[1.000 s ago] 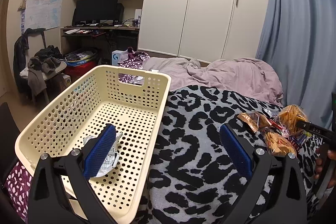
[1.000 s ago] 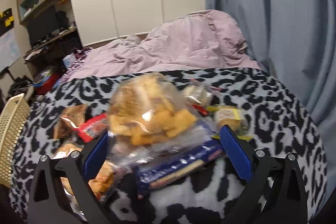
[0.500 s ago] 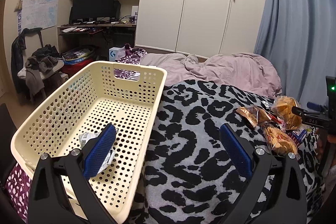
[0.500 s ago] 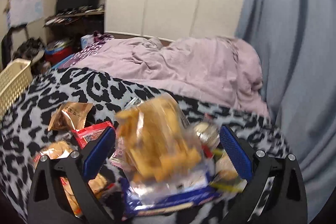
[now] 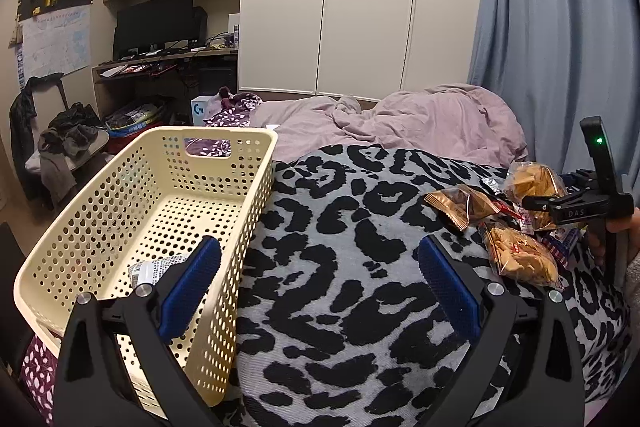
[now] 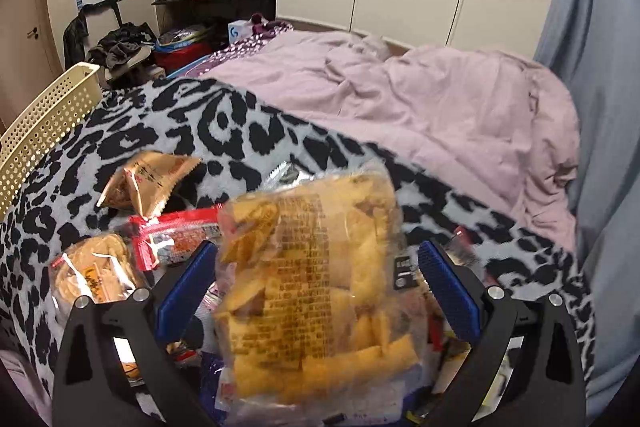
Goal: Organize snacks
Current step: 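Grasp the clear cracker bag with the right gripper and lift it, then carry the cracker bag with the right gripper into the basket and release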
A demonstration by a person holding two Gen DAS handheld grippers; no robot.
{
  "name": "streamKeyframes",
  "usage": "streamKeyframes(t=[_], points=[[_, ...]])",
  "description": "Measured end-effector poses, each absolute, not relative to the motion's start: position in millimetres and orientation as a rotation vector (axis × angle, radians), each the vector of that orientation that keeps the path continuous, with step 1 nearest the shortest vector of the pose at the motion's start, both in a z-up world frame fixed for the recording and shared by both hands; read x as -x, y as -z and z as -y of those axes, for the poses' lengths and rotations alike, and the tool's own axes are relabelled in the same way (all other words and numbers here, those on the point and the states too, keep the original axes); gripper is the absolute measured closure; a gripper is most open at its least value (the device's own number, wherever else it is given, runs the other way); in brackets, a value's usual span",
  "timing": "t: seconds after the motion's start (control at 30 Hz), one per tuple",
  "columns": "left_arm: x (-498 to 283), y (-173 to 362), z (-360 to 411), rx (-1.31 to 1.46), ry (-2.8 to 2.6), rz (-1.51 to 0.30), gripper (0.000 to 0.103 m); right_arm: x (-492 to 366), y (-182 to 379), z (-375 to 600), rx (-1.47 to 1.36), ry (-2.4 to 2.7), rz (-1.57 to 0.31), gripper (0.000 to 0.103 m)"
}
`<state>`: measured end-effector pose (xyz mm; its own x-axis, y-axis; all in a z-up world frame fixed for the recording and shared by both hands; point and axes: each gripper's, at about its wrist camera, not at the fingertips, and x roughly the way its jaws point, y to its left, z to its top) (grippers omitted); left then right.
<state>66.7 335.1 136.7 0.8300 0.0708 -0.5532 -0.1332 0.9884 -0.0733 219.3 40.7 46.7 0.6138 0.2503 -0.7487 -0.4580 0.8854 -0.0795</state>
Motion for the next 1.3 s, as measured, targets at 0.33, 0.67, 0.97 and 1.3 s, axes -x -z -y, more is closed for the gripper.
streamKeyframes(t=[0.33, 0.67, 0.97, 1.3], points=[[-70.5, -134.0, -332.9, 0.113, -0.117, -0.598, 0.003, -217.5, -37.9, -31.7, 0.166, -0.415, -0.824, 0.012], [-65.0, -135.4, -342.6, 0.129, -0.124, -0.588, 0.003, -206.5, -54.1, -25.8, 0.067, -0.433, -0.797, 0.015], [-56.9, -136.4, -357.7, 0.166, -0.131, -0.568, 0.003, -198.3, -85.8, -34.1, -0.064, -0.52, -0.771, 0.015], [-38.0, -138.8, -385.6, 0.192, -0.203, -0.531, 0.003, -181.7, -114.9, -105.0, -0.033, -0.64, -0.725, 0.015]])
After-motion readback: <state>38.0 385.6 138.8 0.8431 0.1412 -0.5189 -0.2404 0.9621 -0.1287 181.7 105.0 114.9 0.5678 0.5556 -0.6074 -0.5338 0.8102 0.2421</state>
